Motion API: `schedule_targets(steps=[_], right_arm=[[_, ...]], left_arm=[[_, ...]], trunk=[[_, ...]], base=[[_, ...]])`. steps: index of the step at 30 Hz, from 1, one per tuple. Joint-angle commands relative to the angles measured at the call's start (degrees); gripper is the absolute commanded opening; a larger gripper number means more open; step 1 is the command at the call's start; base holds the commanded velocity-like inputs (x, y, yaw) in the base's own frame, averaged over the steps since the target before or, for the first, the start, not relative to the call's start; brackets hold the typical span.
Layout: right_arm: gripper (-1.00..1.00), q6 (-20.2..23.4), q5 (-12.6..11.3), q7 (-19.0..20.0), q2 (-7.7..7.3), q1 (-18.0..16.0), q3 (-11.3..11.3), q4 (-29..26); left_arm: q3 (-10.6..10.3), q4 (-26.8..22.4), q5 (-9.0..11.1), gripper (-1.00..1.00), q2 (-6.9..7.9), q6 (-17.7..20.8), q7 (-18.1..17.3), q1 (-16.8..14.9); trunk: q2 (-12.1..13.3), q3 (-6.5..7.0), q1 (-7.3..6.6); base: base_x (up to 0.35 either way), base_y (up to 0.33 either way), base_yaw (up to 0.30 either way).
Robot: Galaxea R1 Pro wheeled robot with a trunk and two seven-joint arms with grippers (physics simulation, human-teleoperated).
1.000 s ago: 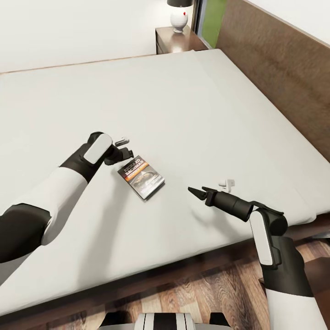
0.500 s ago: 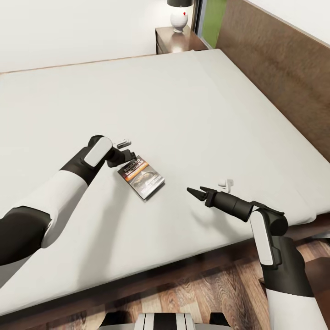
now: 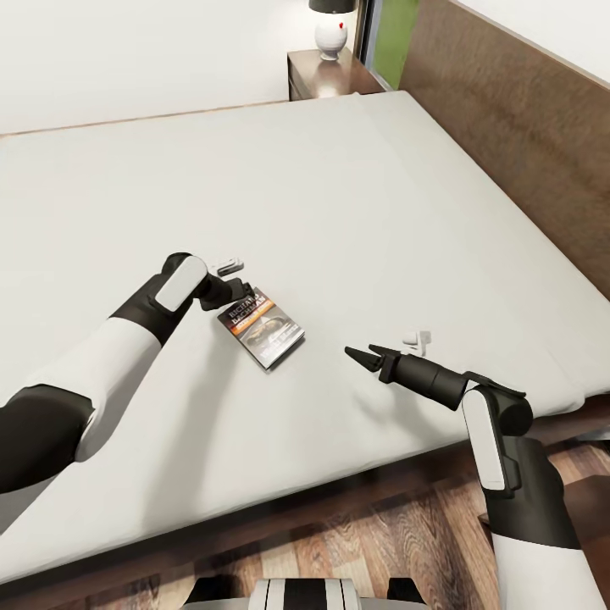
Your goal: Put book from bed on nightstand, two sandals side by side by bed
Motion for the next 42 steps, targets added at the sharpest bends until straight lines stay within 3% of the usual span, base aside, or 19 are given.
schedule_targets(steps=[1,29,42], right_arm=[[1.00,0.30,-0.04,0.18,0.00,-0.04,-0.05,-0.02],[1.00,0.30,-0.02,0.21,0.04,-0.03,-0.03,-0.02],[1.00,0.30,-0.02,0.21,0.08,-0.03,-0.03,-0.02]], left_arm=[[-0.30,0.50,1.79,1.00,0.11,-0.50,0.08,0.04],[-0.56,-0.25,1.38,1.00,0.22,-0.43,-0.29,0.08],[-0.28,-0.54,1.74,1.00,0.06,-0.23,-0.47,0.07]], trunk=[[-0.01,-0.04,0.02],[-0.01,-0.04,0.02],[-0.01,-0.04,0.02]], base=[[0.000,0.000,0.000],[-0.002,-0.002,0.000],[-0.124,-0.150,0.000]])
